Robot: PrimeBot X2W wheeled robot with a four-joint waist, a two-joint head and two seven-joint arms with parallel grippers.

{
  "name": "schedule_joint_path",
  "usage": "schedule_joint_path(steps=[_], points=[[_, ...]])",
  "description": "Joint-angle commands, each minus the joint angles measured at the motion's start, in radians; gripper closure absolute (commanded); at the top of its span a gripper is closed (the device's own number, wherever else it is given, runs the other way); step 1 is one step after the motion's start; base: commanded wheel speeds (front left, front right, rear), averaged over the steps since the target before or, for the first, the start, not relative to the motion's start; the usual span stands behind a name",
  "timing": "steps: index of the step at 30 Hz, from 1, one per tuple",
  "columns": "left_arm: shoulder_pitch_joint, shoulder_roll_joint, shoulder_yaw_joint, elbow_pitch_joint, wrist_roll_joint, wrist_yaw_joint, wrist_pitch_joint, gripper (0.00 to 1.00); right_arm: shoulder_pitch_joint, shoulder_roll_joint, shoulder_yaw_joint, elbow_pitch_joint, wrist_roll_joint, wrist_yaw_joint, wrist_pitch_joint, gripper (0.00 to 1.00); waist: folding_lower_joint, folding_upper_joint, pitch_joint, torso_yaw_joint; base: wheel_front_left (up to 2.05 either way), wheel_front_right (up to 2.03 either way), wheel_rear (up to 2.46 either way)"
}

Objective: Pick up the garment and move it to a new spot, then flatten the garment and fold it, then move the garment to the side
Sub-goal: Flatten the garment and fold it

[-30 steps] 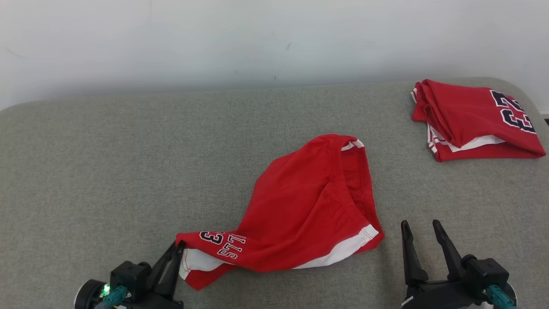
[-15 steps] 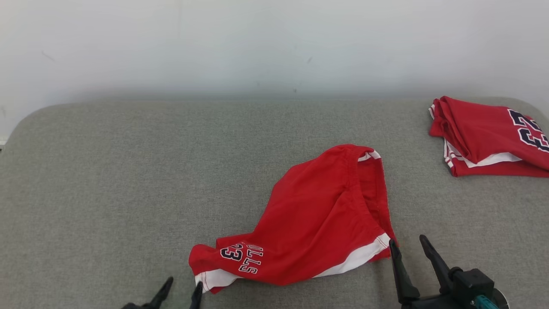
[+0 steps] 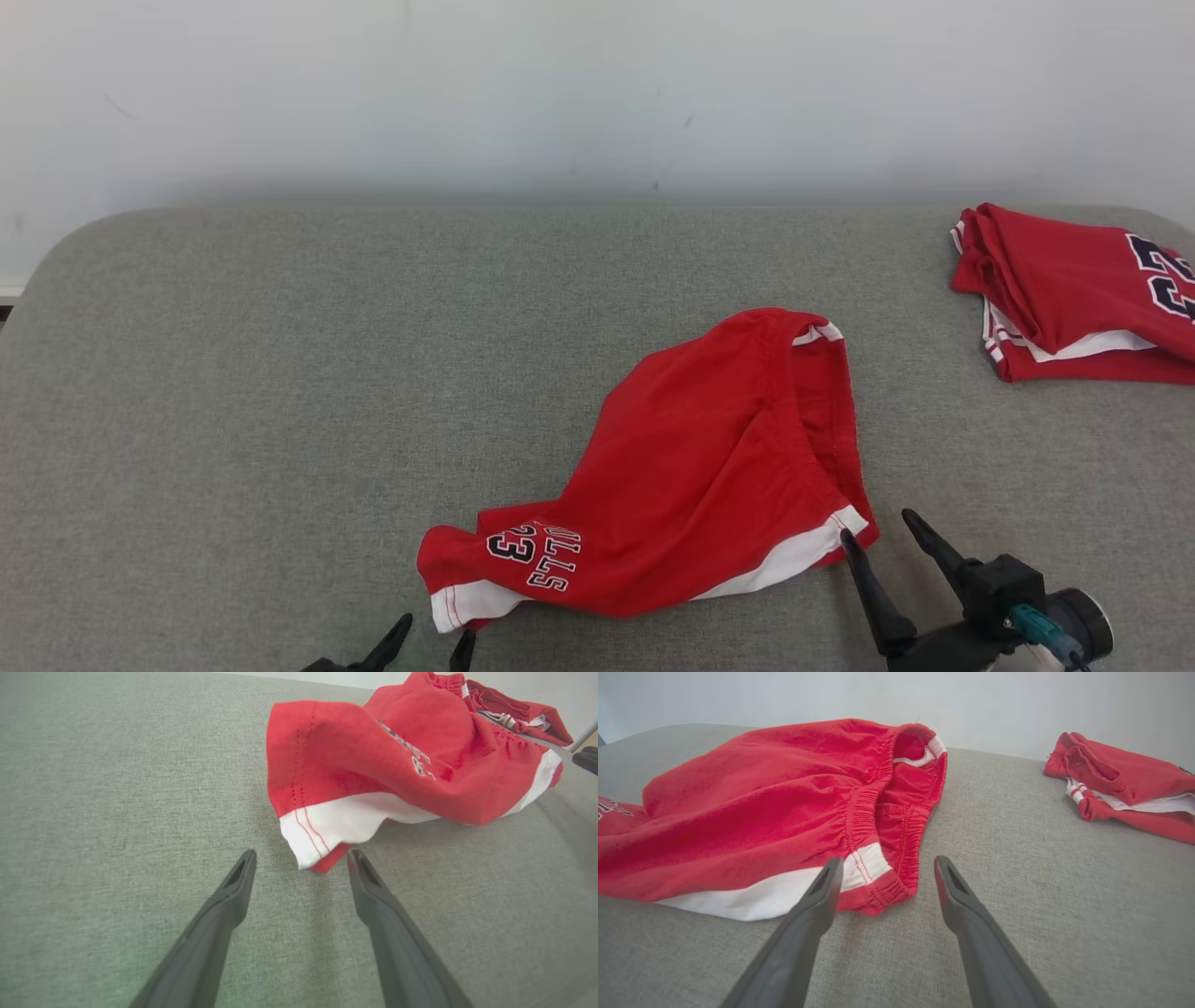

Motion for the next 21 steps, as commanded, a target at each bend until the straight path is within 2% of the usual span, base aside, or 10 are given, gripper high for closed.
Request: schedule_joint_path(steps=[1, 12, 13, 14, 15, 16, 21], points=[[-0.019, 0.006, -0.007, 0.005, -0.013, 0.001, -0.003, 0.0, -0.024, -0.012, 0.012, 0.012, 0.009, -0.002, -0.001, 0.0, 0.0, 0.0, 0.007, 0.004, 0.0, 0.0, 0.0], [-0.127, 0.045, -0.142, 0.086, -0.11, 0.001, -0.003, 0.0, -0.179, -0.093, 0.225, 0.139, 0.113, -0.002, 0.05, 0.0, 0.0, 0.0, 0.046, 0.027, 0.0, 0.0, 0.0], [-0.134, 0.045, -0.156, 0.093, -0.126, 0.001, -0.003, 0.0, -0.187, -0.099, 0.243, 0.145, 0.129, -0.002, 0.056, 0.06, 0.0, 0.0, 0.047, 0.029, 0.0, 0.0, 0.0], [-0.142, 0.045, -0.179, 0.1, -0.142, 0.001, -0.003, 0.0, -0.193, -0.106, 0.255, 0.151, 0.142, -0.002, 0.061, 0.53, 0.0, 0.0, 0.048, 0.032, 0.0, 0.0, 0.0], [-0.154, 0.049, -0.188, 0.106, -0.152, 0.001, -0.003, 0.59, -0.198, -0.113, 0.272, 0.156, 0.159, -0.002, 0.071, 1.0, 0.0, 0.0, 0.047, 0.035, 0.0, 0.0, 0.0], [-0.165, 0.05, -0.194, 0.106, -0.16, 0.001, -0.003, 1.0, -0.201, -0.118, 0.288, 0.16, 0.179, -0.002, 0.079, 1.0, 0.0, 0.0, 0.045, 0.038, 0.0, 0.0, 0.0], [-0.148, 0.046, -0.188, 0.074, -0.197, 0.001, -0.003, 1.0, -0.194, -0.148, 0.339, 0.141, 0.233, -0.002, 0.056, 1.0, 0.0, 0.0, 0.02, 0.041, 0.0, 0.0, 0.0]])
